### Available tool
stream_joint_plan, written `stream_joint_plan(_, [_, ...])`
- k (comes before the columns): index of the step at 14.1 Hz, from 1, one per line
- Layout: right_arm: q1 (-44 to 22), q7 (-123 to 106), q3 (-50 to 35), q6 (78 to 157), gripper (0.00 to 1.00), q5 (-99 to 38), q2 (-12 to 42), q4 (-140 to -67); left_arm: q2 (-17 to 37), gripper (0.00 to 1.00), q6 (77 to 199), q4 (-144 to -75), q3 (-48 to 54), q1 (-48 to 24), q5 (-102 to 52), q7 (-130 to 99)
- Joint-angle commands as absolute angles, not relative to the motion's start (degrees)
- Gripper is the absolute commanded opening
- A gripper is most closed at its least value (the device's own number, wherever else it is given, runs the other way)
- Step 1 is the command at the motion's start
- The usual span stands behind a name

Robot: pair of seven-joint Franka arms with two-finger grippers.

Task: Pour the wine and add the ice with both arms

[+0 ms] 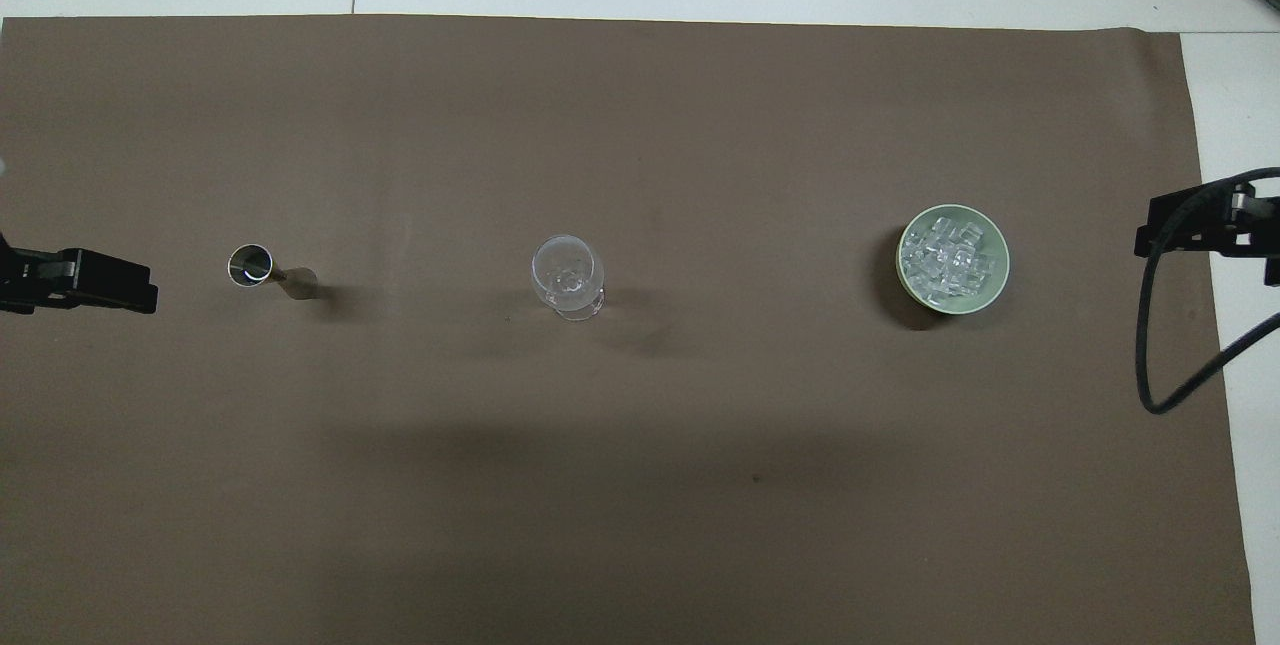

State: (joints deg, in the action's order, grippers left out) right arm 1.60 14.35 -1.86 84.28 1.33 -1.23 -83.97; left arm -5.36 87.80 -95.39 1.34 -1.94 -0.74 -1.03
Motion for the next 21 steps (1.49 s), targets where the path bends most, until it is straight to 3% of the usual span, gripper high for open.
stream_joint_plan(1, [2.2, 13.3, -2.1, 84.4, 1.00, 0.5, -2.2, -85.1, -5.5, 1.00, 89.3, -96.5, 1.1, -1.4, -3.0, -8.1])
stream_joint_plan(8, [2.2, 13.3, -2.1, 84.4, 1.00, 0.5, -2.2, -85.1, -5.1, 1.00, 90.6, -97.8, 1.1, 2.4, -5.4, -18.8])
stream_joint_plan(14, [2.2, 13.3, -2.1, 84.4, 1.00, 0.5, -2.2, -85.1, -3.3, 1.00, 91.1, -98.5, 1.1, 5.3, -9.8, -42.6])
stream_joint_plan(21, [2.2, 13.3, -2.1, 84.4, 1.00, 0.5, -2.2, -85.1, -0.2, 1.00, 91.1, -99.3, 1.1, 10.5, -20.7, -56.0])
